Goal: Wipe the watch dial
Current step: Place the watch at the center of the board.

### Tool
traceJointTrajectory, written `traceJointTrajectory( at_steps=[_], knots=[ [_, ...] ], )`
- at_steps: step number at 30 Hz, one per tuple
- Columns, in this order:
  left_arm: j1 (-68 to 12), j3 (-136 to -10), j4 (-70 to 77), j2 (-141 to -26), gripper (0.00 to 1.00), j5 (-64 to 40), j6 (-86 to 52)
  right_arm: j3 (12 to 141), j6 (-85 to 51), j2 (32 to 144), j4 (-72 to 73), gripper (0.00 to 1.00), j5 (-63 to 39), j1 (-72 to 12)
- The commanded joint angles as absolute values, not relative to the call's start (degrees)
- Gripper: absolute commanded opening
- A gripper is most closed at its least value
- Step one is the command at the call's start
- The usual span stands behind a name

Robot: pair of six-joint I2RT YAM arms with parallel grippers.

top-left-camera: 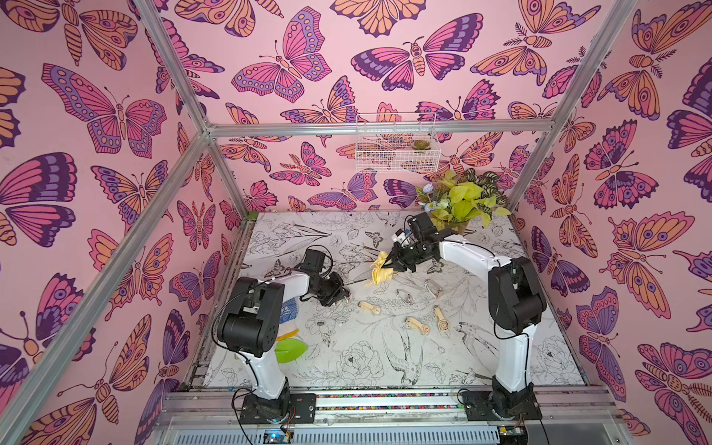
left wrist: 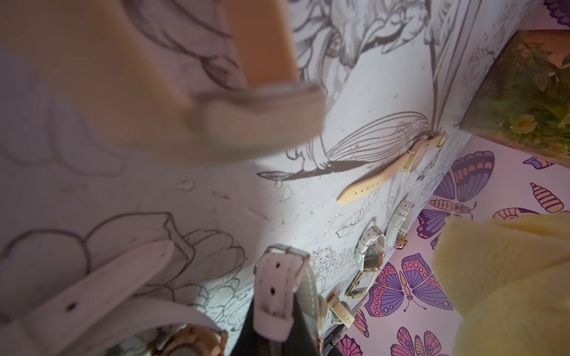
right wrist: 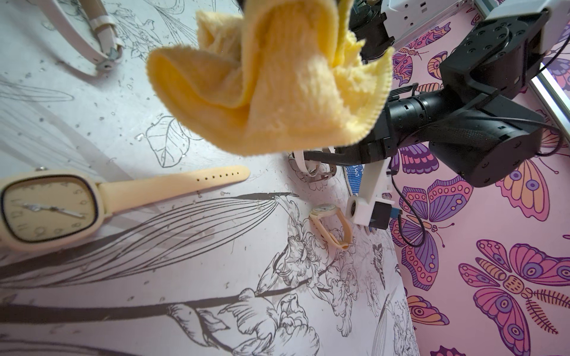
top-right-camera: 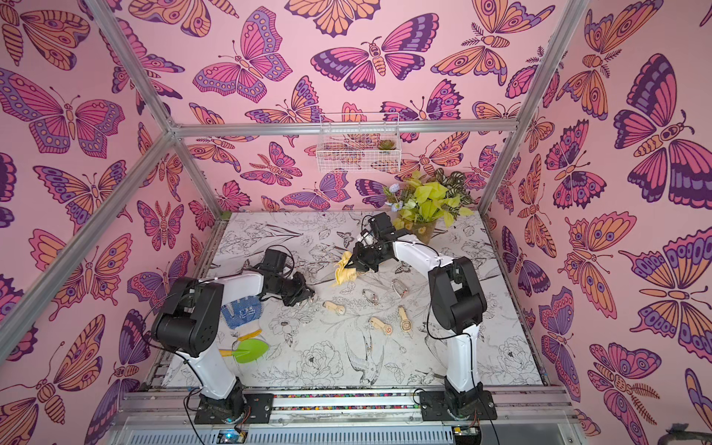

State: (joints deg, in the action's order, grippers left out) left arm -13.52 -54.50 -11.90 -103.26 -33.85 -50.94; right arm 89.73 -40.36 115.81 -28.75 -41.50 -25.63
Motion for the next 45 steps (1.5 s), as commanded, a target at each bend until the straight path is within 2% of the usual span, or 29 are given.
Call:
traceJointTrajectory(
  at_steps=[1,4,13,22,26,29,45],
  knots=[
    [-13.3,-56.1,-15.6,-104.7,0.07,-32.3,-48.9,91.6,-38.9,113.9,-30.6,0.0,-41.0,-25.8],
    [-13.4,-56.9,-16.9,-105.6,0.09,-31.9,-48.8,92.3,-38.6,114.1,-31.2,0.0,-41.0,-25.7],
    [-13.7,-59.1,-19.5,-106.3,0.22,-31.4,-48.0,93.0,-38.0,114.4,-31.9,0.0,-40.9,-25.2],
    [-14.7,-60.3,-21.7,-102.7,0.41,-29.9,-48.3,92.2,-37.6,113.7,-32.2,0.0,-40.9,-25.0],
    [-15.5,-60.9,-22.9,-100.7,0.54,-28.8,-47.9,91.3,-37.4,113.1,-32.2,0.0,-40.8,-24.9],
    [-16.0,-61.6,-24.0,-99.4,0.6,-27.6,-47.5,90.8,-37.4,112.8,-32.2,0.0,-40.8,-24.8],
    [-17.8,-67.3,-31.4,-95.6,0.62,-24.3,-43.9,87.2,-37.4,109.9,-31.7,0.0,-40.1,-23.4]
  ],
)
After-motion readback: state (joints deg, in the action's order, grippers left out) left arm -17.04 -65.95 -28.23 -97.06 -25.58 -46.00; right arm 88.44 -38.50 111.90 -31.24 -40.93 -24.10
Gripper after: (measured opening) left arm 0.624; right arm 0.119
